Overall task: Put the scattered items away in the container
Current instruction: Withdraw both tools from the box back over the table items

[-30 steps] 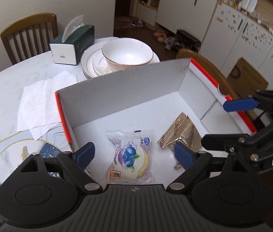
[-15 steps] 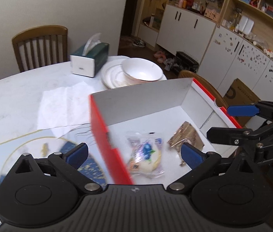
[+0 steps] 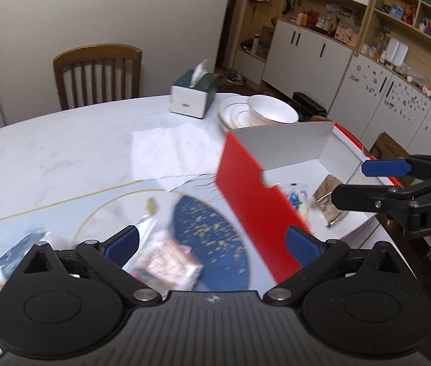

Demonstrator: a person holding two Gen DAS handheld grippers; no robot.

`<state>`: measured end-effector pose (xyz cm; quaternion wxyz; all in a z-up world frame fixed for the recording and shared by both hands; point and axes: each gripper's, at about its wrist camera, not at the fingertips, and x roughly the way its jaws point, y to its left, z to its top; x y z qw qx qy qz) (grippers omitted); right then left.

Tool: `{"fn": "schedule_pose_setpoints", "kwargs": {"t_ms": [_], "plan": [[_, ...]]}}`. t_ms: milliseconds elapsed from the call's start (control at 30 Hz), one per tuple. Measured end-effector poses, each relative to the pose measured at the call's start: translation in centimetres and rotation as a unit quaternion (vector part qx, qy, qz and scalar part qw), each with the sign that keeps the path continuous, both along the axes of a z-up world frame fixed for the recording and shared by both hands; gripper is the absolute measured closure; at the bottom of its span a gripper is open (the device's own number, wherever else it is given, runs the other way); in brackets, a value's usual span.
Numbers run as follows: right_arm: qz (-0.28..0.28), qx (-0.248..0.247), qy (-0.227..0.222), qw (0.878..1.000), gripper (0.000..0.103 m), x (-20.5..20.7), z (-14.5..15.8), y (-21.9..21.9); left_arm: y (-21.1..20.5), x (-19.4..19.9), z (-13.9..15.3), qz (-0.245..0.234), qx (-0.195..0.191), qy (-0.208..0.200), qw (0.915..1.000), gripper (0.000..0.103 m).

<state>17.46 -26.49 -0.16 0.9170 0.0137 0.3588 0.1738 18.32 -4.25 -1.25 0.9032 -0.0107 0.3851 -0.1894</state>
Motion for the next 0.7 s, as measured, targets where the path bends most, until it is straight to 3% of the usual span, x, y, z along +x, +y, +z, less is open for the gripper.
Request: {"fn": "schedule_pose_setpoints", "kwargs": {"t_ms": [167,700], "plan": [[0.005,0.004,0.008,1.000,0.004,-0.5,-0.6,3.4,3.9,-1.2,-1.1,0.006,-0.007,0.007,0.9999,0.000],[0.027,-0.024,0.040,0.999,0.004,-0.6,-3.8,11.6,13.6,-3.3,-4.3,0.037,0.030,0.001,0.9989,0.000]]}}
